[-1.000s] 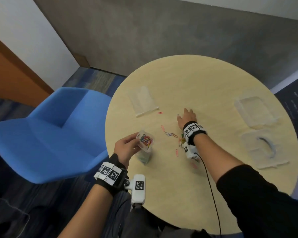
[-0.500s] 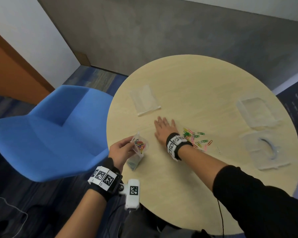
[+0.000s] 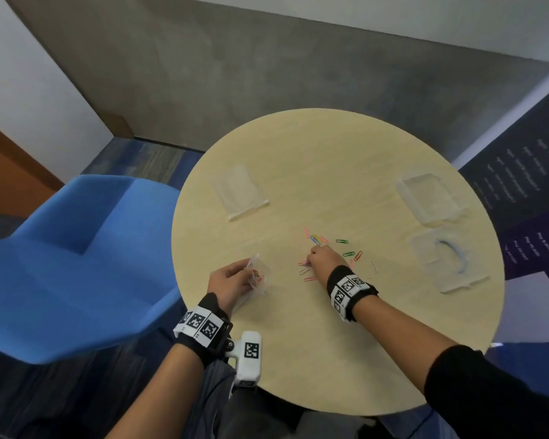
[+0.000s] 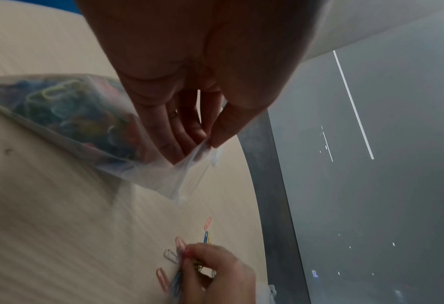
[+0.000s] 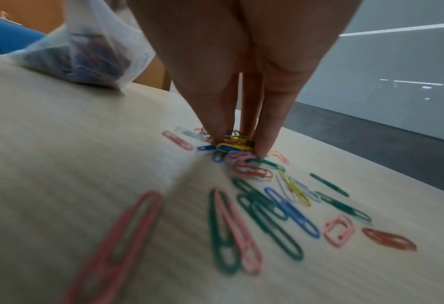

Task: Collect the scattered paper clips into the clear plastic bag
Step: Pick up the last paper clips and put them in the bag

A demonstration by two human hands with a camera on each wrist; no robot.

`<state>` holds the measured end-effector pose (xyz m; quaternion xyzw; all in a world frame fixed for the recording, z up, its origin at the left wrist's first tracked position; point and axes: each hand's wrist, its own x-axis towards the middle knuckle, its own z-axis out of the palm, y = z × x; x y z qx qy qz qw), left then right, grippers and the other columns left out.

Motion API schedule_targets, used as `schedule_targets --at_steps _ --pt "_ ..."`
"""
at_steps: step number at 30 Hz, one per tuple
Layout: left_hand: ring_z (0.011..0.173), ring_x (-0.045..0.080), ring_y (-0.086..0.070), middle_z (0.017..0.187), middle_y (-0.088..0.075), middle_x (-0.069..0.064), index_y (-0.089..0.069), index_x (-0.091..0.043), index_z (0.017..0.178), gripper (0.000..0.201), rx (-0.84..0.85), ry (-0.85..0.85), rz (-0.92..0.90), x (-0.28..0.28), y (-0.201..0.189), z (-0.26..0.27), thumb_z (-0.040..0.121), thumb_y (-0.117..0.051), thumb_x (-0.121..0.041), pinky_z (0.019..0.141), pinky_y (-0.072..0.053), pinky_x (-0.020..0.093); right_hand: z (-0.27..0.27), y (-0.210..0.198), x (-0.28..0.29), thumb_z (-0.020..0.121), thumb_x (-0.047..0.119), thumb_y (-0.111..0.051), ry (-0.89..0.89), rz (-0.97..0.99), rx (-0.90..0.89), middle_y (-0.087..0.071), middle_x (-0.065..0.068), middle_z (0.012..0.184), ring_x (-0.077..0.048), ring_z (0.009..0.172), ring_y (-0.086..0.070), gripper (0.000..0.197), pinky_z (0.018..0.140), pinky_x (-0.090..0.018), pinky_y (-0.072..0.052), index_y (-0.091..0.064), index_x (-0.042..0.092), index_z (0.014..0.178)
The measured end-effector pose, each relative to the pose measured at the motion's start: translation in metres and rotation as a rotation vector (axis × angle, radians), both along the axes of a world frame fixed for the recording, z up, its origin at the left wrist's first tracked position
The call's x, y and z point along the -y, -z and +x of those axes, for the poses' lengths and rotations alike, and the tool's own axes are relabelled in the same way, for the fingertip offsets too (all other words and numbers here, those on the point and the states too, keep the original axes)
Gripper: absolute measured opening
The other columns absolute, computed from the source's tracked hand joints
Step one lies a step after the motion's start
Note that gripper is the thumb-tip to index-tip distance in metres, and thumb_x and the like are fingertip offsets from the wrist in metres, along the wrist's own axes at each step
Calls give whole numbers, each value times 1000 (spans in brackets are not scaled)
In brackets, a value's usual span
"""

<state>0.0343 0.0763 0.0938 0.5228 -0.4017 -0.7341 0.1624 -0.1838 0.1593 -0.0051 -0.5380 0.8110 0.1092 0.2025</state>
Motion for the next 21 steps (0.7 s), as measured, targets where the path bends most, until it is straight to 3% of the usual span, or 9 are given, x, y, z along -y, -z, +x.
schedule_targets --at_steps 4,6,8,11,13,15,17,19,21 --pt "68 22 -65 81 -66 16 -67 1 104 30 35 20 -2 -2 3 -6 83 -50 16 57 -59 21 -22 -14 6 96 22 -52 241 -45 64 -67 -14 110 -28 100 -64 27 87 -30 -50 -70 4 107" --pt "60 18 -67 75 -66 16 -68 -1 99 26 20 23 -6 -2 -1 -8 85 -52 14 56 -58 21 -35 -18 -1 92 21 -60 460 -216 110 -72 -9 104 -25 94 -67 22 88 -28 -53 -75 11 103" --pt "61 18 -67 73 -67 13 -69 -5 91 24 9 29 -5 -1 -4 -11 86 -53 12 56 -58 21 -46 -21 -15 85 19 -70 715 -445 248 -75 -10 95 -23 85 -71 16 87 -31 -56 -78 8 95" --pt "67 21 -67 77 -69 12 -69 -4 96 24 9 42 -5 0 -7 -19 87 -53 12 58 -59 20 -49 -34 -33 80 9 -75 1185 -767 657 -75 -15 89 -15 65 -72 17 64 -23 -59 -75 0 94" --pt "60 17 -68 77 -70 12 -68 -2 105 24 23 63 1 0 -8 -25 87 -55 10 55 -57 20 -39 -51 -38 79 -1 -73 1391 -895 1079 -72 -18 98 -16 74 -73 24 62 -17 -57 -70 -6 103" --pt "53 13 -68 74 -70 12 -68 -1 105 24 29 88 14 -2 -9 -32 87 -57 9 50 -54 20 -22 -71 -38 81 -5 -68 1417 -927 1432 -70 -18 105 -23 91 -71 27 71 -21 -59 -65 -8 107" --pt "53 15 -66 71 -70 11 -68 -1 105 25 37 118 17 -5 -11 -41 86 -56 10 48 -53 19 1 -84 -32 83 -5 -65 1324 -878 1607 -69 -18 108 -24 94 -70 25 77 -25 -59 -63 -9 108" --pt "58 18 -64 72 -68 12 -68 -2 104 28 37 153 12 -7 -14 -48 84 -55 13 49 -54 19 24 -85 -24 84 -5 -64 1227 -800 1624 -71 -17 103 -24 90 -71 21 79 -27 -59 -65 -9 104" --pt "61 19 -64 74 -68 12 -68 -3 104 29 28 184 9 -8 -15 -52 84 -55 12 52 -55 18 42 -81 -17 83 -6 -66 1119 -728 1427 -72 -17 95 -27 87 -71 15 82 -32 -59 -69 -5 97"
